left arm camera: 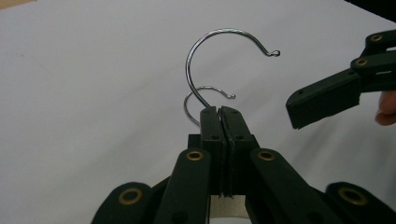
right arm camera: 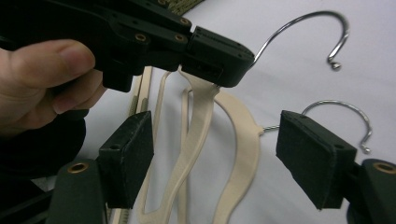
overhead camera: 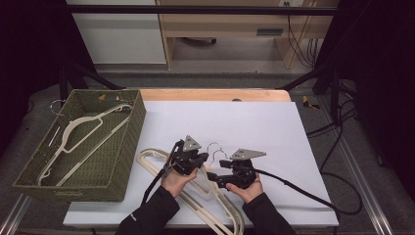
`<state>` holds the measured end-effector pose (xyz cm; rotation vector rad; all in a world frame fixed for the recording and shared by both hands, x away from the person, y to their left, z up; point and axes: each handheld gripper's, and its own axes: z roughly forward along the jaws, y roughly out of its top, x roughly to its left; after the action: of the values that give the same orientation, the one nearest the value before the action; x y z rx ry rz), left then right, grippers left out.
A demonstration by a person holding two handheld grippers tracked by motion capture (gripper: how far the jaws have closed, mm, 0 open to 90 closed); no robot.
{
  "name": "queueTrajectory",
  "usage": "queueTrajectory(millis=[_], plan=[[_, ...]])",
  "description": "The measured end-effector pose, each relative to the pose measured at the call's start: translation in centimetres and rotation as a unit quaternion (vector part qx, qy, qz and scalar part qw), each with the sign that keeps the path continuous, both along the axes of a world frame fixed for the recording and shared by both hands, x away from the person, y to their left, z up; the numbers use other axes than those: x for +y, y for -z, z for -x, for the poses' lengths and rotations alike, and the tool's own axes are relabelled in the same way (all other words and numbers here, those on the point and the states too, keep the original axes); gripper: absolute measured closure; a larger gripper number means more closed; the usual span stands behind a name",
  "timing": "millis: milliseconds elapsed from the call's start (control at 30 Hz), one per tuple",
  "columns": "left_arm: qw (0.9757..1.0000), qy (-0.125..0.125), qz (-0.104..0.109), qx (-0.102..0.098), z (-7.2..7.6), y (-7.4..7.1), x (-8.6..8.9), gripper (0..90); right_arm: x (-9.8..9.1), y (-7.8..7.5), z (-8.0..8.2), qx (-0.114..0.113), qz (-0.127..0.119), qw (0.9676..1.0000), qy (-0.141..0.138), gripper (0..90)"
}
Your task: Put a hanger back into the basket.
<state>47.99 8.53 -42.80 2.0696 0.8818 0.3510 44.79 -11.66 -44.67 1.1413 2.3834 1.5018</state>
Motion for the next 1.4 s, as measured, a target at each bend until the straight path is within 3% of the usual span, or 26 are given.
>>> queueTrajectory(millis=[433,767,1033,1133,1233,1400], plan=[[1.0000,0.004,0.000,-0.002,0.0,-0.1,0.1,88.5,1.8,2.1,-0.5,0.044,0.024,0.9983,-0.031,51.1],[1.0000,0.002,0.002,-0.001,0.2,-0.2,0.2,88.4,2.0,2.4,-0.7,0.080,-0.003,0.9956,-0.048,71.3],[0.9999,0.008,0.010,0.003,0.4,-0.7,0.8,87.7,2.0,2.2,-0.6,0.099,-0.024,0.9938,-0.043,75.6],[0.9995,0.016,0.026,0.013,0.4,-1.2,1.6,80.2,2.0,2.2,-0.6,0.102,-0.027,0.9937,-0.039,76.4],[0.9990,0.017,0.039,0.009,0.5,-2.1,3.1,71.2,2.0,2.1,-0.5,0.106,-0.032,0.9932,-0.034,77.0],[0.9985,0.020,0.051,-0.004,1.0,-3.4,6.1,47.9,2.0,1.7,-0.4,0.110,-0.049,0.9920,-0.037,79.4]])
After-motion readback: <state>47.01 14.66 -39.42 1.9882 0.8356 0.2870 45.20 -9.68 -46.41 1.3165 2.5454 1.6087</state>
